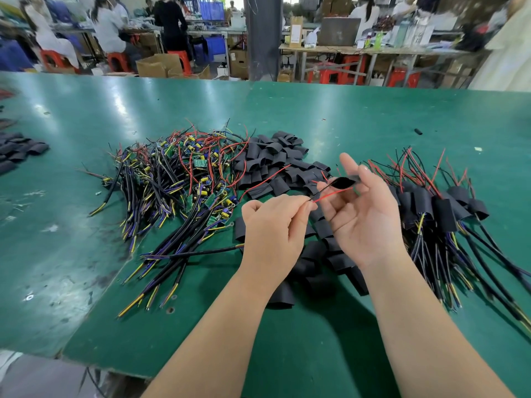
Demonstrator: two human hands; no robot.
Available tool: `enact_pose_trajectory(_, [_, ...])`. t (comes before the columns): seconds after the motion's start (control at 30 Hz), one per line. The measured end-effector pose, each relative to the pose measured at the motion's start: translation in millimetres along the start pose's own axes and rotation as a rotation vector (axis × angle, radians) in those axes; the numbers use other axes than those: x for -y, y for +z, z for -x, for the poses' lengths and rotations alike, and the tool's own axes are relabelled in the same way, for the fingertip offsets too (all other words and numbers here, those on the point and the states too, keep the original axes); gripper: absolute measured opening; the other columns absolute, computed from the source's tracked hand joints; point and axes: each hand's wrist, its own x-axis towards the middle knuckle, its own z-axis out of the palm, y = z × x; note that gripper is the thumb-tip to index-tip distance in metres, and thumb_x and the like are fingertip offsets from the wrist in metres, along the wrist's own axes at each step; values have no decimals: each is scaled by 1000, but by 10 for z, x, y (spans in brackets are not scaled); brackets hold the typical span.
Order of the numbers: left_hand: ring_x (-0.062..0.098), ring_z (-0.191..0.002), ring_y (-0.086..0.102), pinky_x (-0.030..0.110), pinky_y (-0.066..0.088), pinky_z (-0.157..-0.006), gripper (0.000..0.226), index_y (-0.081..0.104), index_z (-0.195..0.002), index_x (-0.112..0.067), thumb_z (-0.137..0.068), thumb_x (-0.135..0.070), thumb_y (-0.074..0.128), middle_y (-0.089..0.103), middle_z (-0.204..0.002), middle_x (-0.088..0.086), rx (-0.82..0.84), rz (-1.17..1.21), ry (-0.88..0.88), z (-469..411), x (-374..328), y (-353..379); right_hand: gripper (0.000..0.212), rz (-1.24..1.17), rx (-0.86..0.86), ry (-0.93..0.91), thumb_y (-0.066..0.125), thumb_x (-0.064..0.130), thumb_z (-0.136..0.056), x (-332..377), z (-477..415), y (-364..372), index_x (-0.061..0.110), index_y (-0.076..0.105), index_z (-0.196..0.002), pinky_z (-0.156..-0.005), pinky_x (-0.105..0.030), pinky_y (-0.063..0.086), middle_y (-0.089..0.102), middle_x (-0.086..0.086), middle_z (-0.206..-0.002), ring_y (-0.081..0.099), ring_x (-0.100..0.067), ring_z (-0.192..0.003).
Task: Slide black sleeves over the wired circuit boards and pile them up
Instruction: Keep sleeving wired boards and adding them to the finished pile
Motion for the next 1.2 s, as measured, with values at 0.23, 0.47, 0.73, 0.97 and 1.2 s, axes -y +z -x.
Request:
enact_pose_trajectory(0.23, [2, -65, 48, 32, 24, -77, 24, 63, -85, -22, -97, -20, 42, 46, -62, -21, 9, 50, -91, -9, -2, 4, 47, -40, 44, 75, 55, 35, -85, 34, 24, 9, 13, 61, -126, -61, -22, 56, 61, -3, -71, 69, -17, -67])
enact_pose_trajectory(0.47, [7, -70, 45, 31, 23, -78, 24, 58, -82, -29, -96, -21, 40, 44, -61, -18, 60, 33, -115, -21, -14, -18, 44, -53, 35, 88, 55, 37, -88, 19, 30, 31, 15, 61, -126, -61, -23, 56, 61, -3, -72, 69, -18, -70])
enact_pose_trajectory(0.73, [14, -65, 49, 33, 24, -73, 26, 66, -76, -23, -95, -23, 49, 51, -61, -18, -70, -141, -8, -23, -19, -21, 31, -39, -62, 33, 54, 37, -93, -7, 28, 95, 17, 63, -115, -64, -20, 57, 62, -1, -67, 73, -22, -90])
enact_pose_trajectory(0.97, [18, -68, 53, 35, 24, -73, 24, 74, -88, -21, -96, -27, 52, 55, -61, -12, -118, -249, 160, -14, 11, 7, 30, -85, -89, 31, 56, 35, -94, -28, 26, 71, 8, 59, -106, -63, -15, 55, 69, -12, -80, 72, -21, -94])
enact_pose_trajectory(1.2, [16, -68, 58, 38, 28, -75, 16, 76, -100, -23, -90, -25, 64, 65, -65, -12, -93, -205, 154, 4, 19, 14, 34, -147, -129, 43, 61, 38, -88, -9, 13, 52, 9, 57, -105, -61, -16, 57, 70, -8, -70, 73, -22, -89])
